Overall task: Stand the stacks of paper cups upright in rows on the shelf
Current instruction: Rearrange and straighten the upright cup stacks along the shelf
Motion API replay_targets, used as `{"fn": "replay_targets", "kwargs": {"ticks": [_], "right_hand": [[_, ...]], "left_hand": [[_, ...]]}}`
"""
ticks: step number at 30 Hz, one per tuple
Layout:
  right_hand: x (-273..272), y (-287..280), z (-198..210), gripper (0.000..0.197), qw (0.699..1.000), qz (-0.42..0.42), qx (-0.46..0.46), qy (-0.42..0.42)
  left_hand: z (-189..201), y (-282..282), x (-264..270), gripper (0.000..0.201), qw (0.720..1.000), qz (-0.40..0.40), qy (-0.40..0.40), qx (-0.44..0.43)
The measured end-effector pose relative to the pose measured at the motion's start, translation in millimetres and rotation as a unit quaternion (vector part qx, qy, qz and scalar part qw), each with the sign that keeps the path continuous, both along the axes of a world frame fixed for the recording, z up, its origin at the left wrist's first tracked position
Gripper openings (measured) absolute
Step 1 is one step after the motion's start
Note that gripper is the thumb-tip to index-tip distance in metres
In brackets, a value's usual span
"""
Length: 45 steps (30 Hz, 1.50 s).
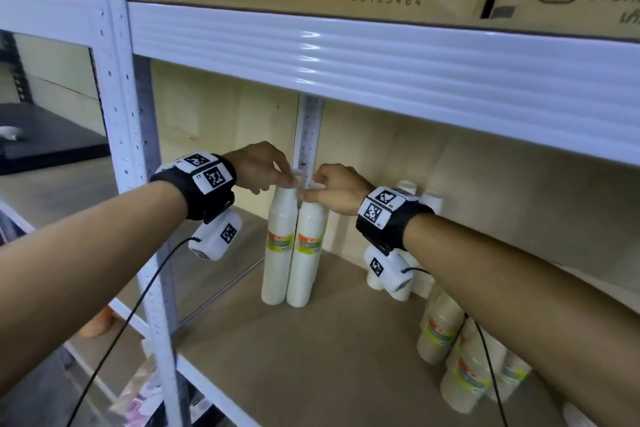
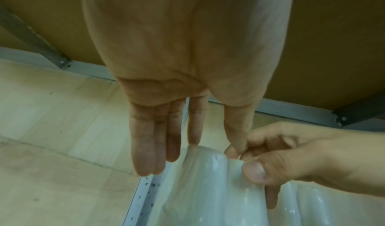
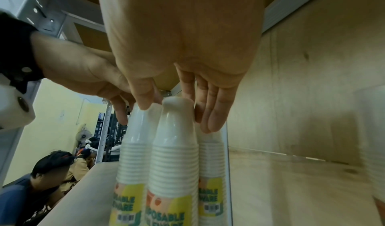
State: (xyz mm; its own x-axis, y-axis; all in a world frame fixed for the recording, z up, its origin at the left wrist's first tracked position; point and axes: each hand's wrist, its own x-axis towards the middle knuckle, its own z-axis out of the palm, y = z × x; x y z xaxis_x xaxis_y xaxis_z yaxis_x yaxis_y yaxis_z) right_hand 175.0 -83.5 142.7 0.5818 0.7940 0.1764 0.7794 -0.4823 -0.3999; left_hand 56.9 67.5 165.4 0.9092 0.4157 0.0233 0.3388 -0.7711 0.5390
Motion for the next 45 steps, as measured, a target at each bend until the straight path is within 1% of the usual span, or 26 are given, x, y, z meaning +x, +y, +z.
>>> {"fn": "replay_targets", "kwargs": {"ticks": [2,7,13,16,17,20,21,28,31,33,35,37,40,45], "right_hand": [[-1.5,2.1,-4.9,0.049,1.0,0.006,-0.003,0.012],[0.3,3.2,-12.2,0.054,1.0,0.015,0.004,0.018],[0.1,-2.0,-9.0,0.053,1.0,0.005,-0.007,0.01],[0.9,-11.7,-6.1,0.058,1.0,0.01,0.004,0.021],[1.5,-16.1,-4.3,0.056,1.0,0.009,0.006,0.024],[2.9,-30.6,2.8,0.041,1.0,-0.015,-0.008,0.021],[4.7,-35.6,4.7,0.039,0.999,-0.028,-0.012,0.017],[20.8,-81.5,15.7,0.038,0.996,-0.078,-0.037,-0.011],[27.9,-100.3,18.5,0.026,0.994,-0.102,-0.035,-0.011],[31.6,-110.9,19.5,0.029,0.992,-0.118,-0.038,-0.012],[35.6,-119.4,18.7,0.044,0.991,-0.131,-0.026,-0.004],[38.9,-128.6,17.8,0.053,0.99,-0.143,-0.013,0.001],[41.9,-139.7,18.4,0.051,0.986,-0.164,-0.017,-0.001],[46.5,-151.4,16.2,0.048,0.984,-0.18,-0.006,0.001]], "left_hand": [[-8.8,-2.9,-1.5,0.039,1.0,-0.006,0.01,-0.01],[-23.5,-5.8,-0.7,0.031,0.999,-0.01,-0.012,-0.035],[-22.1,-9.3,3.0,0.032,0.999,-0.017,-0.02,-0.046],[-20.0,-13.8,8.2,0.034,0.998,-0.024,-0.015,-0.047],[-19.2,-16.6,10.8,0.034,0.998,-0.029,-0.014,-0.05],[-15.6,-29.2,21.2,0.029,0.997,-0.049,-0.017,-0.05],[-14.2,-34.2,25.1,0.027,0.997,-0.056,-0.019,-0.049],[-10.3,-63.3,59.3,0.027,0.991,-0.123,-0.014,-0.045],[-8.1,-79.2,73.9,0.028,0.988,-0.147,-0.019,-0.044],[-7.6,-88.8,83.6,0.027,0.985,-0.163,-0.023,-0.047],[-8.8,-96.9,93.3,0.027,0.983,-0.175,-0.025,-0.047],[-9.9,-105.7,103.3,0.028,0.981,-0.184,-0.026,-0.046],[-11.9,-116.5,115.9,0.031,0.979,-0.195,-0.032,-0.046],[-15.3,-125.0,131.8,0.03,0.978,-0.202,-0.04,-0.033]]}}
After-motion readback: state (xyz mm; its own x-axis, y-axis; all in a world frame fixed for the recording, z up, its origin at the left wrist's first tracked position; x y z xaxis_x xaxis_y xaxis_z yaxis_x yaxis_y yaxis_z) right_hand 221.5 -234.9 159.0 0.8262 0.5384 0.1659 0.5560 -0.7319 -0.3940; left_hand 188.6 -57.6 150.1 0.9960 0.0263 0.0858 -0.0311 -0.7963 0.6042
